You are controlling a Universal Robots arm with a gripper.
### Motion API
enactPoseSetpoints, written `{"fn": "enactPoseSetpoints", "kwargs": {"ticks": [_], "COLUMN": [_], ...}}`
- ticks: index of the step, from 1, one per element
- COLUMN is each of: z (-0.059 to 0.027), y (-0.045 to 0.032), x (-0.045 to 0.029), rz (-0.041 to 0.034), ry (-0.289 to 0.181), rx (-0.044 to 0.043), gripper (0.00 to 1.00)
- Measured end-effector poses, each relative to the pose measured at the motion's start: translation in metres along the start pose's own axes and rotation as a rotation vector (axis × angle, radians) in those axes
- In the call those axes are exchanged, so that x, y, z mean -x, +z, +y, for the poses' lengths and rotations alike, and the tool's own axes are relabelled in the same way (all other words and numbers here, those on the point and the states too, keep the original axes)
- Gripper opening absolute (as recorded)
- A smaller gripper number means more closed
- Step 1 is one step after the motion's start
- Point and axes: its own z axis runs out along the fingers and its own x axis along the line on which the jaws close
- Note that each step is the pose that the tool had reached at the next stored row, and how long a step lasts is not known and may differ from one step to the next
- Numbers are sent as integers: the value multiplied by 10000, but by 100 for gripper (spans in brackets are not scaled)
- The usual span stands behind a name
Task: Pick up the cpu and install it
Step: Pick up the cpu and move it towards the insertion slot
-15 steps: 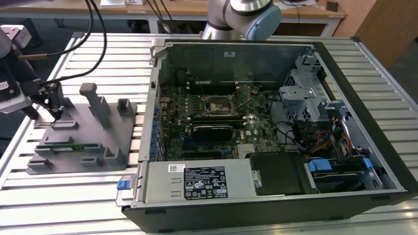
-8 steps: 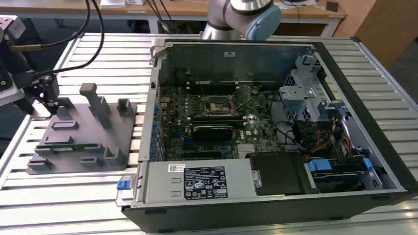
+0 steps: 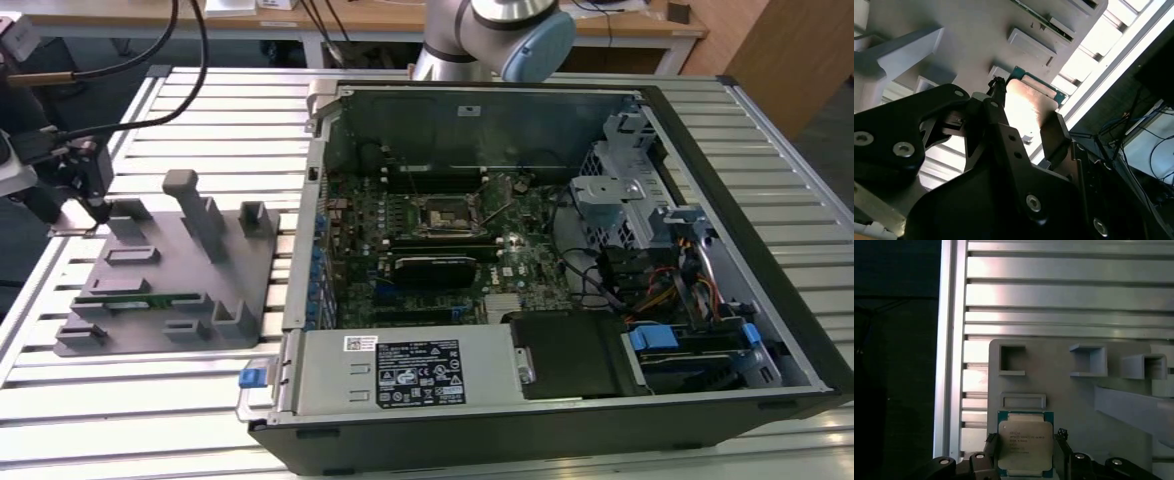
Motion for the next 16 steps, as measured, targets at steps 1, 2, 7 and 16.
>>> {"fn": "enactPoseSetpoints", "kwargs": {"ticks": [1, 2, 7, 16], "z": [1, 2, 9, 23], "y": [-23, -47, -168, -407], "x": [0, -1, -2, -4], "rz": [0, 1, 0, -1], "ry": [0, 0, 0, -1], "rx": [6, 10, 23, 37], "gripper": [53, 53, 53, 53]}}
